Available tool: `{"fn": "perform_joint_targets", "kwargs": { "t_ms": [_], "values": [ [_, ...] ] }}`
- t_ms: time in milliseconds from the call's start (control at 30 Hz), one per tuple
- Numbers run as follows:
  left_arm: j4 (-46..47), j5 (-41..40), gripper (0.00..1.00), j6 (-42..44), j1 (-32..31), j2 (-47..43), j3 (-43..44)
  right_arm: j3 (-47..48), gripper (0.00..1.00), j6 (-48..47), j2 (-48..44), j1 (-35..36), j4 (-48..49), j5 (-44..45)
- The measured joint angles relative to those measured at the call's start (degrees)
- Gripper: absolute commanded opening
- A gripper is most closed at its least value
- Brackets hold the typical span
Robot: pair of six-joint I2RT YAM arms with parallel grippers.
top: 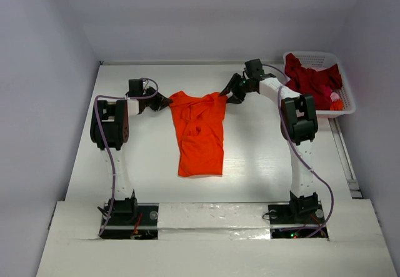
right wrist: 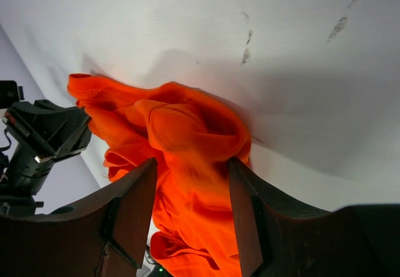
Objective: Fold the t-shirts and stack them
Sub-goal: Grab one side of the 2/3 rectangular tshirt with both arms
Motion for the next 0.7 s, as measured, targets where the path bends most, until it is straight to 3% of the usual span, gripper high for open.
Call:
{"fn": "perform_joint_targets", "kwargs": {
  "t_ms": [700],
  "values": [
    [-1.6, 1.0, 0.02, 0.0, 0.0, 0.0, 1.5, -2.9, 0.52, 3.5, -0.1, 0.0, 0.0, 3.5]
  ]
}}
